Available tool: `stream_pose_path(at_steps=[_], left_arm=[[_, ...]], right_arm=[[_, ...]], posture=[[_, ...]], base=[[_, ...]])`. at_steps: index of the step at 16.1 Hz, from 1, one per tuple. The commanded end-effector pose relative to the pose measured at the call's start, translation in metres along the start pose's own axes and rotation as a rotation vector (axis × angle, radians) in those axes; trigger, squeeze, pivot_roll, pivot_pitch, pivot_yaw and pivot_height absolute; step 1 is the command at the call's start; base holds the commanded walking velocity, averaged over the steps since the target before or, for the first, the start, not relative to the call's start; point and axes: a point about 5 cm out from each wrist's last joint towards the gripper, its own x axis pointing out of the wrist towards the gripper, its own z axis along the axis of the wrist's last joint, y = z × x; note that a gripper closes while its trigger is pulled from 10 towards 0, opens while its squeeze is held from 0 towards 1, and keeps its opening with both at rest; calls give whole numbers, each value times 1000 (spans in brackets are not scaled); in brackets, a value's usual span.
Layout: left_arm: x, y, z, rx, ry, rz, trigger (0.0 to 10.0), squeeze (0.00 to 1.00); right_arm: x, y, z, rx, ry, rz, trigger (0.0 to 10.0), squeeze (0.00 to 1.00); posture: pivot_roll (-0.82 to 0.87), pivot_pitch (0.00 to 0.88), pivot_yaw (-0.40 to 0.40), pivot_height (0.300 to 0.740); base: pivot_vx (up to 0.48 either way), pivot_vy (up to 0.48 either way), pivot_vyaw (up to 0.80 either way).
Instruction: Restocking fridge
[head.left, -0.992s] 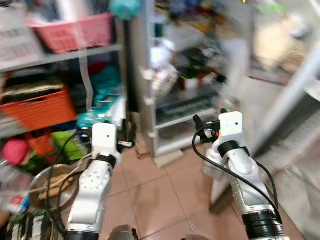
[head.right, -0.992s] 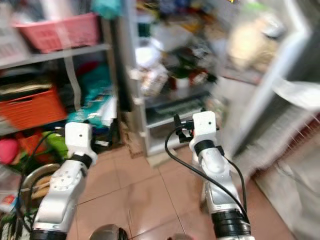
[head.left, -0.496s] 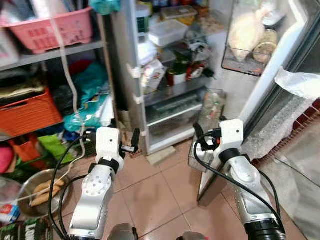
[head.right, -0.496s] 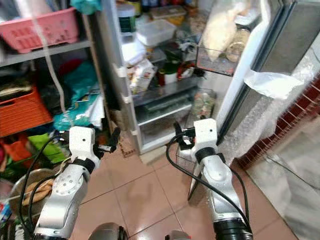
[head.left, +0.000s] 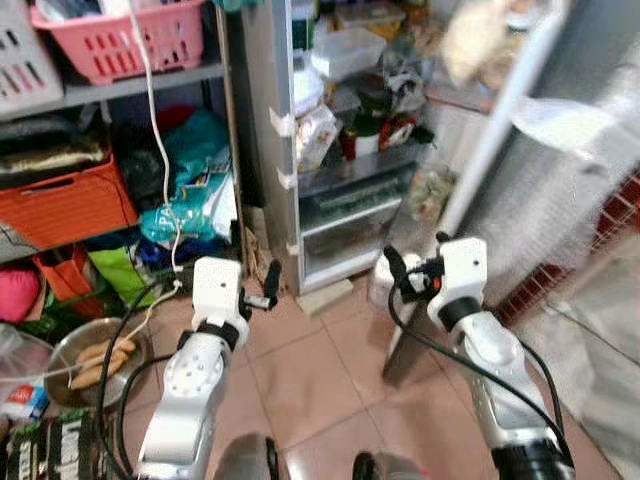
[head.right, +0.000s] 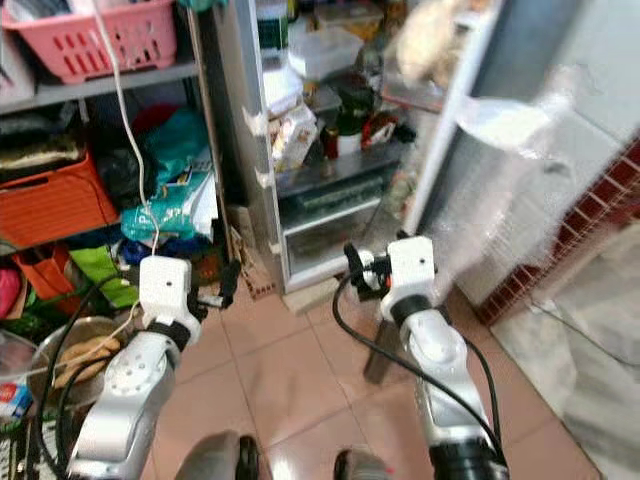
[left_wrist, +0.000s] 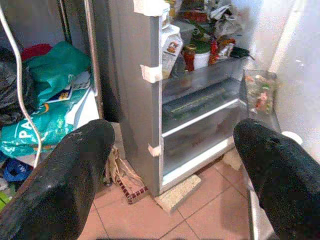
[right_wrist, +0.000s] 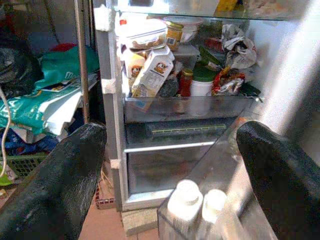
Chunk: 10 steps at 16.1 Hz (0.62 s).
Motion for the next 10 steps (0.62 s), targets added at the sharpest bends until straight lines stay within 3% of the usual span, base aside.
stream_pose_path(at_steps=[1, 5, 7, 10], left_arm=[[-2, 1, 1, 3, 4, -7, 10000, 0], [-2, 1, 0, 10, 11, -10, 10000, 0], [-1, 2, -2, -8, 16, -11, 10000, 0], [0, -1, 0, -28, 3, -53, 10000, 0]], right_arm=[[0, -1, 2, -3, -5, 5, 10000, 0], [0, -2, 2, -3, -2, -1, 10000, 0], [-1, -5, 1, 4, 3, -19, 10000, 0], [-3, -6, 0, -2, 5, -31, 10000, 0]], posture=[[29, 27, 14, 740], [26, 23, 21, 740], [21, 19, 23, 740], [14, 16, 24, 740]], base=[[-315, 0, 0], [-79, 0, 0], [0, 0, -800], [0, 471, -800]])
